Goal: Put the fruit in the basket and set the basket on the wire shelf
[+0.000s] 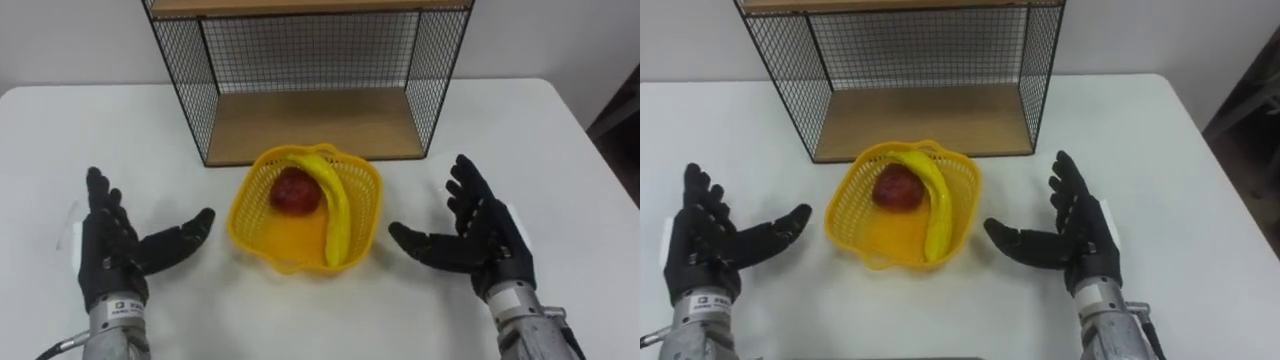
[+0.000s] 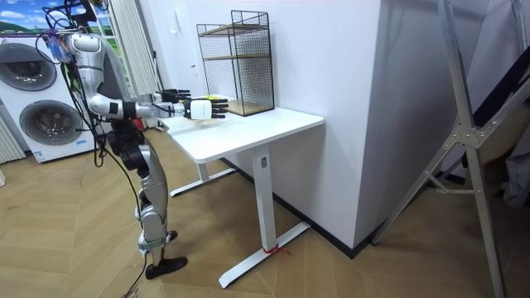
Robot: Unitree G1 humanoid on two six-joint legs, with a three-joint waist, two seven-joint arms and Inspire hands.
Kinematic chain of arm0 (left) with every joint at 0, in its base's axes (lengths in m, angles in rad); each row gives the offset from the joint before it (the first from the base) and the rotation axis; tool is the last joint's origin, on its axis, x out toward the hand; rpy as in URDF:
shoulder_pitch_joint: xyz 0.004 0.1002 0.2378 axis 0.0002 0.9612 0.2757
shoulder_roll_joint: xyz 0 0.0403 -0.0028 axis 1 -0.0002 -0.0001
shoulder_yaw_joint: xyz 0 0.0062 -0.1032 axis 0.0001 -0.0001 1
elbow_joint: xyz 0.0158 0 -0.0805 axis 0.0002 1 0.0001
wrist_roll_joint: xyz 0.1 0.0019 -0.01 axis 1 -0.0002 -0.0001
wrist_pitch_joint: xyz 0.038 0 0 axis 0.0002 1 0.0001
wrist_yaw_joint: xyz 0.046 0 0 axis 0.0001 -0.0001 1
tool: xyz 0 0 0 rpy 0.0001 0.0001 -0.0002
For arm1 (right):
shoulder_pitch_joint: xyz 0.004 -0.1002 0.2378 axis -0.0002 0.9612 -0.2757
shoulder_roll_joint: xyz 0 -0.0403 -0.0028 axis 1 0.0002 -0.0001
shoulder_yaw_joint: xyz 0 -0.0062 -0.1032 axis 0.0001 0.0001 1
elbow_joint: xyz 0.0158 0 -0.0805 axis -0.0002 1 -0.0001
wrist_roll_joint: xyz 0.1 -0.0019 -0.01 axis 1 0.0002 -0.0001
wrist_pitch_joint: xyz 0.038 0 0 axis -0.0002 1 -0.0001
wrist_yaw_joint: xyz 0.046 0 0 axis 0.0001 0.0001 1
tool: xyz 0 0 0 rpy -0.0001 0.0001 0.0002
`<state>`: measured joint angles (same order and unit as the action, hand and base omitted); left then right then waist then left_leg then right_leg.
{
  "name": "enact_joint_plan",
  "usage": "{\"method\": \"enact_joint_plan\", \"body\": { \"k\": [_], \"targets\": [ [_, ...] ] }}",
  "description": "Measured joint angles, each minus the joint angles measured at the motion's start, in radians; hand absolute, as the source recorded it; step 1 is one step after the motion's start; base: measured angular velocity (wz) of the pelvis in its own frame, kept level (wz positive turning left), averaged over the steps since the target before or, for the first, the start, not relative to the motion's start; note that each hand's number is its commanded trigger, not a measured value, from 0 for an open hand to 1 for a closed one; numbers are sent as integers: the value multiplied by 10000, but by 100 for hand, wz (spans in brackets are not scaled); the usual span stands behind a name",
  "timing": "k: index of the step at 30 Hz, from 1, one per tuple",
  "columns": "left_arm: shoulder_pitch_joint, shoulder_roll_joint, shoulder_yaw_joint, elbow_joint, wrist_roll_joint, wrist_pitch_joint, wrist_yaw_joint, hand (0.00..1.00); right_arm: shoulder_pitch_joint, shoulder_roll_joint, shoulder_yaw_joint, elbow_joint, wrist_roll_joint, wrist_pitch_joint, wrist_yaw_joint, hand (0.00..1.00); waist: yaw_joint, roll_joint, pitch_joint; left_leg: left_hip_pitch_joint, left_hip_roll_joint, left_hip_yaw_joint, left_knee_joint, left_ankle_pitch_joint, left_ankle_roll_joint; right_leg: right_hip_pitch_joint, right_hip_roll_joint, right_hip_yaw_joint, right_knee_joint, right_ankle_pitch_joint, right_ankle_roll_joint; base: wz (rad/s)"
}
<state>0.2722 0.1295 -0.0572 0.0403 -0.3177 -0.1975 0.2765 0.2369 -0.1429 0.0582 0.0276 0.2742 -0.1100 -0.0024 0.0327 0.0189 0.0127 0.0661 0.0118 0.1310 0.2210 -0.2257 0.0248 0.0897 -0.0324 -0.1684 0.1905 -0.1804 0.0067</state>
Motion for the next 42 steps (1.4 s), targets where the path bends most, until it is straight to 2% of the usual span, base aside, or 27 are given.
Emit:
{"method": "enact_joint_plan", "body": {
  "k": [5,9,12,17,20,30,38,42],
  "targets": [
    [-16,-3,-457,16,-232,0,-547,0,-217,38,302,0,631,-13,-57,0,-34,-59,-27,28,-7,58,15,3,4,-28,-18,49,0,28,12,-2],
    [-17,-11,-488,15,-255,1,-767,0,-266,193,372,-1,1210,-14,-14,0,-80,-94,-46,25,2,45,27,3,4,-17,-16,48,2,28,11,0],
    [-29,-7,-523,15,-446,1,-960,0,-363,194,381,0,1584,-14,64,0,-126,-70,-31,-4,25,44,31,3,4,4,-15,39,3,34,10,0],
    [-33,-12,-656,15,-566,5,-1331,0,-405,200,415,48,1690,-14,286,0,-169,27,40,1,72,34,36,2,4,13,-9,37,11,42,8,0],
    [-30,-81,-671,18,-1363,9,-1508,0,-398,231,518,140,2018,-14,436,0,-283,40,46,-2,84,48,41,-1,0,9,3,30,10,42,7,0],
    [-37,-213,-822,96,-2260,252,-2050,0,-407,362,793,403,2895,9,931,0,-252,23,42,139,87,104,-2,-1,-1,47,2,67,12,43,7,-1],
    [-37,-198,-790,127,-4002,384,-2425,0,-415,351,796,791,3466,8,898,0,-237,-31,56,165,103,226,-24,0,0,-57,18,241,134,43,7,-6],
    [-47,-207,-794,124,-4205,399,-2506,0,-416,342,795,793,3487,7,893,0,-247,-98,13,167,100,279,-7,0,0,-63,23,273,136,43,5,-1]
  ]
}}
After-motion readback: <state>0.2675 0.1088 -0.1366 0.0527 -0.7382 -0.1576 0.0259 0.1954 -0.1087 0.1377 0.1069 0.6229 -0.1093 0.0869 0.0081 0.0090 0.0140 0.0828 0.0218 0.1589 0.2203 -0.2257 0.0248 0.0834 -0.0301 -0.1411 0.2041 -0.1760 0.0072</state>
